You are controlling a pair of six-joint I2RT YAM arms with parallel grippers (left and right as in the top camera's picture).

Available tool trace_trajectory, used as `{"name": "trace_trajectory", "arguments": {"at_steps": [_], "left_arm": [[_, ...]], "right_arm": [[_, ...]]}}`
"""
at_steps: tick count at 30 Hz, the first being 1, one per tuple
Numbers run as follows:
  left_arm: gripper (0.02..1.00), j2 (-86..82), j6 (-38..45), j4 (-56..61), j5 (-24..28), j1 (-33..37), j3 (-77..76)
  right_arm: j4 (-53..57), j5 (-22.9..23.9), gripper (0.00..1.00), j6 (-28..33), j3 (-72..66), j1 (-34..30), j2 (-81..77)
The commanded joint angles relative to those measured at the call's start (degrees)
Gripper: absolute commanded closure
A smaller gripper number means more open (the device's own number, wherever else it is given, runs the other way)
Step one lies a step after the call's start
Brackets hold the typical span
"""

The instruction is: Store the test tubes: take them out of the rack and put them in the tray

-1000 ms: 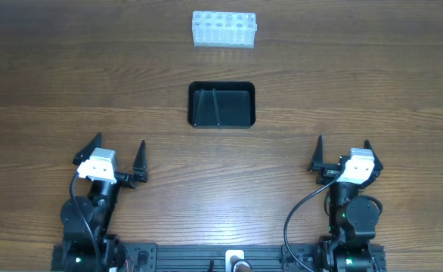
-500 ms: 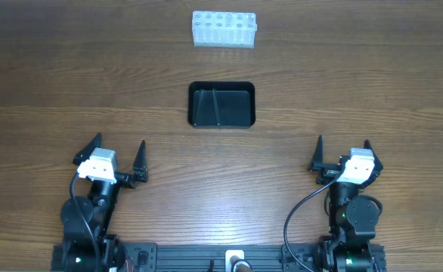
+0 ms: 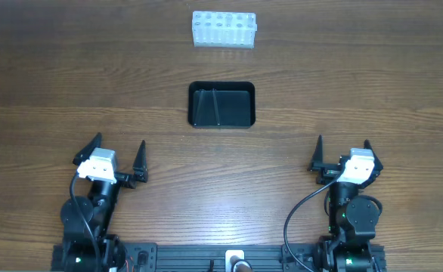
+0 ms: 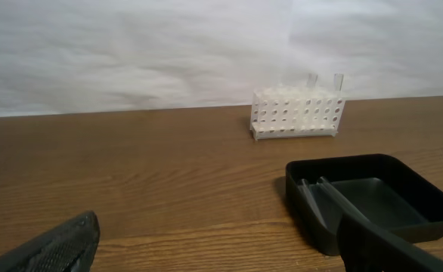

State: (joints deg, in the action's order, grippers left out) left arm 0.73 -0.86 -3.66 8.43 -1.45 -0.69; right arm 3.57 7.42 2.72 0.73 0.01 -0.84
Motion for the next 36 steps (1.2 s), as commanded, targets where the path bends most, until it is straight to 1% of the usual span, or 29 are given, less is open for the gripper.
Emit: {"name": "trace_trajectory", "arguments": {"at_steps": [1, 11, 16, 20, 23, 29, 30, 33, 36], "left_arm": [[0.018, -0.5, 0.87, 0.0, 0.72, 0.35, 0.35], [0.018, -0.5, 0.85, 0.0, 0.72, 0.35, 0.35], [0.018, -0.5, 0.87, 0.0, 0.74, 0.35, 0.35], [0.018, -0.5, 0.87, 0.0, 0.72, 0.35, 0.35], [0.018, -0.5, 0.87, 0.0, 0.74, 0.35, 0.35], [0.018, -0.5, 0.87, 0.0, 0.74, 0.35, 0.35], [0.02, -0.5, 0.87, 0.0, 0.74, 0.35, 0.35], [0.018, -0.5, 0.85, 0.0, 0.72, 0.35, 0.35], [0.018, -0.5, 0.85, 0.0, 0.72, 0.35, 0.35]], "right_arm": [[0.07, -0.11, 0.009, -0.52, -0.44, -0.26, 0.46], [-1.29, -0.28, 0.009, -0.52, -0.44, -0.26, 0.48], [-2.56, 0.42, 0.007, -0.5, -0.15, -0.61, 0.44], [-1.42, 0.79, 0.009, -0.96, 3.26, -1.25, -1.77], [-1.86, 0.66, 0.007, -0.98, 7.61, -1.05, -7.13], [-2.73, -3.85, 0.009, -3.39, 21.4, -1.05, -25.22], [-2.73, -6.93, 0.009, -3.56, 27.21, -1.05, -32.52], [-2.43, -12.48, 0.009, -3.58, 36.96, -1.05, -44.92], [0.33, -15.34, 0.009, -4.94, 45.99, -1.05, -55.69]]}}
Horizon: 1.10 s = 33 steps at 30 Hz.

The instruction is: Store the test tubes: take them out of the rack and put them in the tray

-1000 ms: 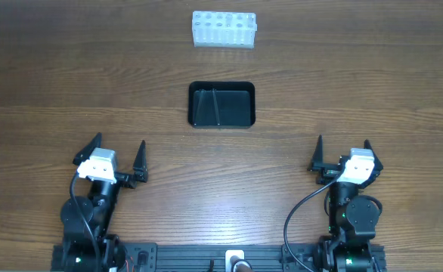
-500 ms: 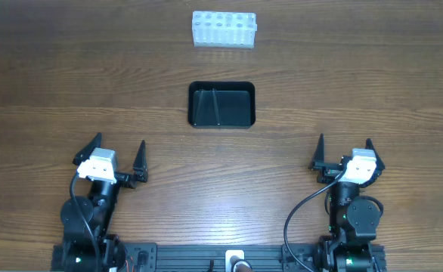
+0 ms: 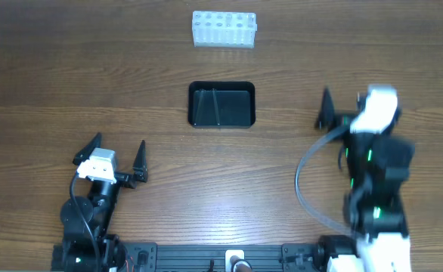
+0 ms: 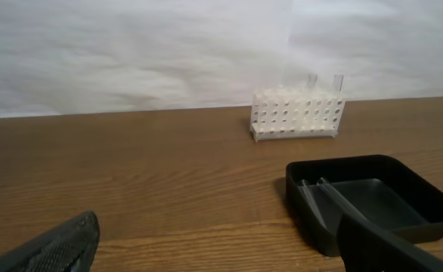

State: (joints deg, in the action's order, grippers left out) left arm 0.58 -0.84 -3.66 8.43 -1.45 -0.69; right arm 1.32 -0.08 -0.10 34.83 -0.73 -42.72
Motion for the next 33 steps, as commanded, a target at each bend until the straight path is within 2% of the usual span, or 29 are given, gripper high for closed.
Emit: {"name": "trace_trajectory", "arguments": {"at_steps": [1, 8, 11, 17, 23, 28, 33], "left_arm": [[0.018, -0.35, 0.85, 0.0, 0.74, 0.35, 0.35], [0.018, -0.35, 0.85, 0.0, 0.72, 0.35, 0.35], [0.018, -0.35, 0.85, 0.0, 0.74, 0.35, 0.35], [0.018, -0.35, 0.85, 0.0, 0.74, 0.35, 0.35], [0.018, -0.35, 0.85, 0.0, 0.74, 0.35, 0.35], [0.02, -0.35, 0.85, 0.0, 0.74, 0.35, 0.35], [0.018, -0.35, 0.83, 0.0, 0.74, 0.35, 0.35]], "right_arm": [[4.44, -8.31, 0.007, -2.69, 15.54, -0.26, -17.9], [10.73, -6.88, 0.009, -3.06, 31.12, 4.55, -36.24], [10.95, -2.54, 0.007, -3.06, 34.27, 9.27, -40.54], [11.23, 9.44, 0.009, -5.49, 38.6, 20.22, -46.49], [11.3, 15.58, 0.007, -8.74, 42.27, 27.96, -52.57], [11.34, 16.68, 0.007, -9.11, 46.49, 31.61, -58.42], [12.7, 16.65, 0.009, -11.04, 52.83, 31.93, -64.74]]}}
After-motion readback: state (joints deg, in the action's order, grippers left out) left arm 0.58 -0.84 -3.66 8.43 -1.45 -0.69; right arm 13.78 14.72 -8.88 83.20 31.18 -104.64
